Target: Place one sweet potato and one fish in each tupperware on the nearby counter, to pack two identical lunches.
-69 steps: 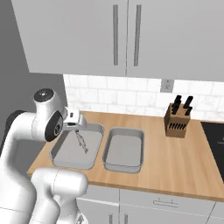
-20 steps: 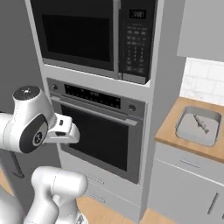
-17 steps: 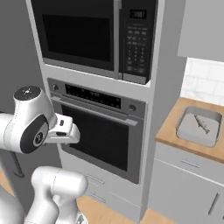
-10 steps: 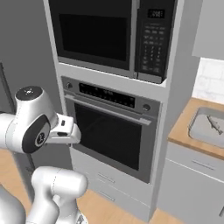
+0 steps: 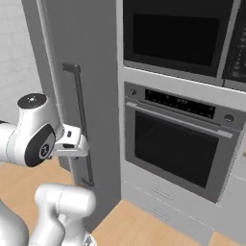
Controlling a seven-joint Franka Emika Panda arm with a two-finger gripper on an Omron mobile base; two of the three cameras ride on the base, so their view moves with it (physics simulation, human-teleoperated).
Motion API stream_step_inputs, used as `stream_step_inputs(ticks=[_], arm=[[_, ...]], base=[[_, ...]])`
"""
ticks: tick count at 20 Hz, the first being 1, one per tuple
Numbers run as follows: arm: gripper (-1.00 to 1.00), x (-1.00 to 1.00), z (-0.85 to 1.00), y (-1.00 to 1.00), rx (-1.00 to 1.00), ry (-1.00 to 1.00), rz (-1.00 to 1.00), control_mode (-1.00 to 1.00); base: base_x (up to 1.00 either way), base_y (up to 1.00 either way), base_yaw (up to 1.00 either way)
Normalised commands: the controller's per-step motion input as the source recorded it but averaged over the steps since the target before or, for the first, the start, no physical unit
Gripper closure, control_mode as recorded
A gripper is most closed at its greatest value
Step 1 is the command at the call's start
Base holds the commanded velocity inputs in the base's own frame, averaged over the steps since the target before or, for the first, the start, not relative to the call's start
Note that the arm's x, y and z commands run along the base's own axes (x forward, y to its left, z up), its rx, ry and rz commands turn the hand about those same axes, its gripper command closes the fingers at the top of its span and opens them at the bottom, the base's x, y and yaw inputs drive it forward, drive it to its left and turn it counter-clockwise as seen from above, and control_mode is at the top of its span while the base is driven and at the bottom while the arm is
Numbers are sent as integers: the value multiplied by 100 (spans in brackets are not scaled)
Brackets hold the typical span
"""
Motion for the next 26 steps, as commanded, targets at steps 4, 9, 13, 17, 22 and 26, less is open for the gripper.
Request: stream_step_inputs(ticks=[4, 9, 13, 17, 22, 26], arm=[[-100, 0, 0, 0, 0, 0, 0, 100], [-100, 0, 0, 0, 0, 0, 0, 100], [-100, 0, 0, 0, 0, 0, 0, 100], [-100, 0, 0, 0, 0, 0, 0, 100], [-100, 0, 0, 0, 0, 0, 0, 100], [-100, 0, 0, 0, 0, 0, 0, 100]], base=[[-26, 100, 16], [-14, 100, 11], [0, 100, 0], [40, 100, -1], [98, 82, -36], [90, 8, -70]])
